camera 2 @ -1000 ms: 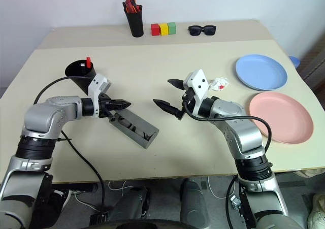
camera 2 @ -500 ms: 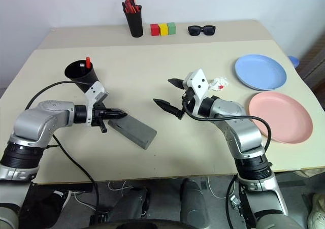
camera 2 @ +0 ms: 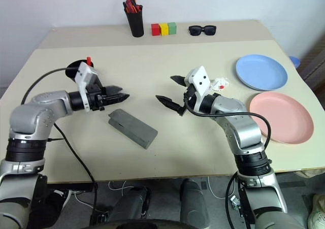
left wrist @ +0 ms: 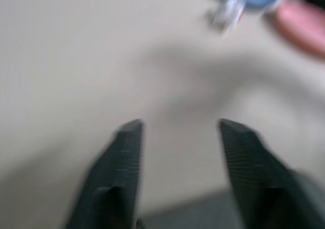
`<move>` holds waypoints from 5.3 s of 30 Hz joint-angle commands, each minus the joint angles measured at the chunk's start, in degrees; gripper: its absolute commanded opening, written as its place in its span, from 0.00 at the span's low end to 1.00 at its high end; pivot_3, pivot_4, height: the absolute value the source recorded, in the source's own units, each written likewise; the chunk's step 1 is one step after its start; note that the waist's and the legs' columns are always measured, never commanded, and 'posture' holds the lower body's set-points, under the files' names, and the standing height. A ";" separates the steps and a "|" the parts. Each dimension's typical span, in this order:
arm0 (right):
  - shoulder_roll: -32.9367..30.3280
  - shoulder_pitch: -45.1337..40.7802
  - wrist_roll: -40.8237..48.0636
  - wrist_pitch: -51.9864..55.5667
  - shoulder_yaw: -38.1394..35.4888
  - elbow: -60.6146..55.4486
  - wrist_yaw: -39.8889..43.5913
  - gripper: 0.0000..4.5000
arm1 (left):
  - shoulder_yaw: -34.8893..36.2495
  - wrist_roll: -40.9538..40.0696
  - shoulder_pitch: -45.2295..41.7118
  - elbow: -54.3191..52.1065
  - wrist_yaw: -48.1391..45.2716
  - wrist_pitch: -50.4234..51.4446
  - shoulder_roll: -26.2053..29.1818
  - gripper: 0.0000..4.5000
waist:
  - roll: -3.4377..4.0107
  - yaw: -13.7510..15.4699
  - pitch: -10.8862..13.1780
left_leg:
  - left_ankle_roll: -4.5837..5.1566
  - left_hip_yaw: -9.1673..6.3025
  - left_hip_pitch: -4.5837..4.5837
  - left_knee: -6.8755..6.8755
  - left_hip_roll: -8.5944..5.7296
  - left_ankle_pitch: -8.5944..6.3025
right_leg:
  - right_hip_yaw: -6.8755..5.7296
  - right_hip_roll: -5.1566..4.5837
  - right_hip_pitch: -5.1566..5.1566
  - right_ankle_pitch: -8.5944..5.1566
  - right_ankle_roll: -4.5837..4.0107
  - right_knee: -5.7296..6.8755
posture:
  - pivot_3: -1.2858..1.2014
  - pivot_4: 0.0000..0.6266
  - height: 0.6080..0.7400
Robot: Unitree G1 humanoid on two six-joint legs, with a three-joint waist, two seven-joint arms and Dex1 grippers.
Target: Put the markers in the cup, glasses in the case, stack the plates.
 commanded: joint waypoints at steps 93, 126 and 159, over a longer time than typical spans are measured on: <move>-3.33 -33.46 -22.35 -27.45 -6.61 78.34 -11.06 0.87 | 0.29 -2.86 2.82 -6.21 0.39 -20.04 -4.20 1.00 | -0.03 -1.77 0.01 | 0.13 1.15 0.14 0.05 -0.01 -0.07 | 1.03 0.04 -0.12 0.22 0.33 -0.11 | 0.52 0.24 1.00; -11.03 -37.68 -24.04 -29.78 -12.01 86.00 -32.40 0.54 | 0.44 -3.43 3.38 -7.13 1.62 -19.58 -4.62 1.00 | -0.03 -2.07 0.01 | 0.30 1.36 0.20 0.03 0.01 -0.16 | 1.19 0.05 -0.15 0.24 0.32 -0.11 | 0.52 0.24 1.00; -13.21 5.15 5.93 -11.49 -5.40 -0.44 26.48 0.99 | 10.17 -10.01 23.81 -20.07 -2.27 -16.69 4.02 1.00 | 0.00 -1.60 0.00 | 0.54 1.35 0.21 0.26 0.07 -0.31 | 1.21 0.06 -0.09 0.28 0.41 -0.06 | 0.52 0.24 1.00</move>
